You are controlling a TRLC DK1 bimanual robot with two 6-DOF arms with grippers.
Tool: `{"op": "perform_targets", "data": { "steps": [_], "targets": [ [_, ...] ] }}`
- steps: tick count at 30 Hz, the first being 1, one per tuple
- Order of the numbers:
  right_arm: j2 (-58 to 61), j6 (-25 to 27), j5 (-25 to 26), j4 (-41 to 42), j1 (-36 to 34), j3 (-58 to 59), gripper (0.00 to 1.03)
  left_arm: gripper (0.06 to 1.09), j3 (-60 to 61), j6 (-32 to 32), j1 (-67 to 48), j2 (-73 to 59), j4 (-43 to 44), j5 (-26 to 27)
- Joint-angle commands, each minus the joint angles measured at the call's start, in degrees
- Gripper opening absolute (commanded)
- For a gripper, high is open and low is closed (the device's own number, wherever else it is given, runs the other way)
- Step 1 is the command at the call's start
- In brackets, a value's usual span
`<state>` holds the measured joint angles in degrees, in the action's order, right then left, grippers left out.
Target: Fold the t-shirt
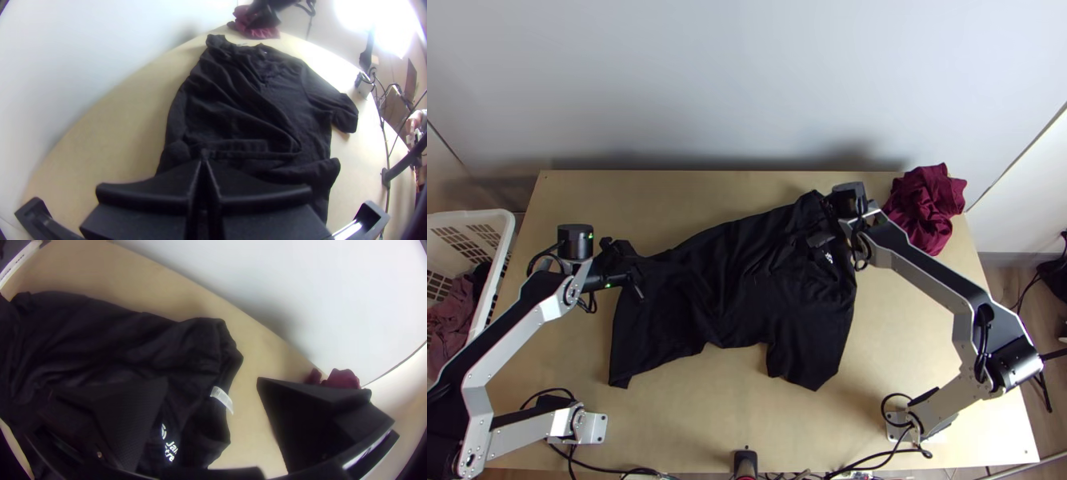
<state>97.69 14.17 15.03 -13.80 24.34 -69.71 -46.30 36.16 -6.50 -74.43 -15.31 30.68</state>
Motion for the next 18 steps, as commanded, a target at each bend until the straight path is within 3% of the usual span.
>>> {"op": "perform_targets", "data": {
  "steps": [1,18],
  "targets": [
    [-1.0,-2.1,0.1,5.1,-0.3,6.2,0.92,0.14,-1.1,-1.1,0.6,2.8,0.1,-1.8],
    [-5.8,-0.3,-0.3,5.8,-0.3,15.8,0.92,0.14,-0.4,-2.6,-0.5,1.6,2.1,-3.8]
  ]
}}
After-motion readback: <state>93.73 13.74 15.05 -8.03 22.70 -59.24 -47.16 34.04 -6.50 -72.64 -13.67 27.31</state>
